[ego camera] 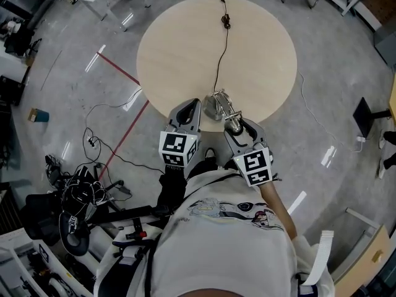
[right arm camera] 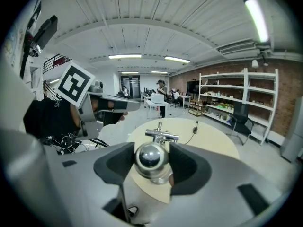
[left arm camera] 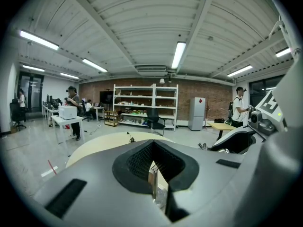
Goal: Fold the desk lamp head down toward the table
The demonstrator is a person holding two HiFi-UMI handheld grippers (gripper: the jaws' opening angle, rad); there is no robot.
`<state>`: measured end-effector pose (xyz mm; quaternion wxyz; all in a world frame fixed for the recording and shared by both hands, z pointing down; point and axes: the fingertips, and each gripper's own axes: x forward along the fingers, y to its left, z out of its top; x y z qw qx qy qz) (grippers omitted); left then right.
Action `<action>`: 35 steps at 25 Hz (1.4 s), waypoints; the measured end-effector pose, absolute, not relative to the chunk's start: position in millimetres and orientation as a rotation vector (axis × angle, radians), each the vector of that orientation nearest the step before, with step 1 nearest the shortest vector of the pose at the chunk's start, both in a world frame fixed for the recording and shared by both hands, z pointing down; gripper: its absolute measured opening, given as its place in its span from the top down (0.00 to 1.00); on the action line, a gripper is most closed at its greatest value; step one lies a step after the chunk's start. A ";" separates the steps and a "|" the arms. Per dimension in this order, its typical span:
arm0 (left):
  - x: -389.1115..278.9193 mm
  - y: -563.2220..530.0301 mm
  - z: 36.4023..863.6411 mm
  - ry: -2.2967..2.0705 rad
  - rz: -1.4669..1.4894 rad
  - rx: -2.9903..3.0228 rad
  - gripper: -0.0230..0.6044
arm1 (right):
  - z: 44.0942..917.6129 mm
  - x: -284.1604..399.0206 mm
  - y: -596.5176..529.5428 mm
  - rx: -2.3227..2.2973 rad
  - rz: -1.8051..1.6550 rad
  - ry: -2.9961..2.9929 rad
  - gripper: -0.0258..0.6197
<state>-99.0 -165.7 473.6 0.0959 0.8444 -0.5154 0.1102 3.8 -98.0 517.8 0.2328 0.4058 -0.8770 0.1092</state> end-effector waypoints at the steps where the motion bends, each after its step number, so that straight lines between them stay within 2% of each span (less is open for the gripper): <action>1: -98.9 -165.2 474.0 -1.526 0.329 2.502 0.96 | 518.8 3.8 -97.2 1.114 0.299 -2.408 0.59; 35: -106.1 -159.5 481.0 -1.539 0.352 2.486 0.96 | 583.1 12.5 -79.3 1.133 0.287 -2.304 0.59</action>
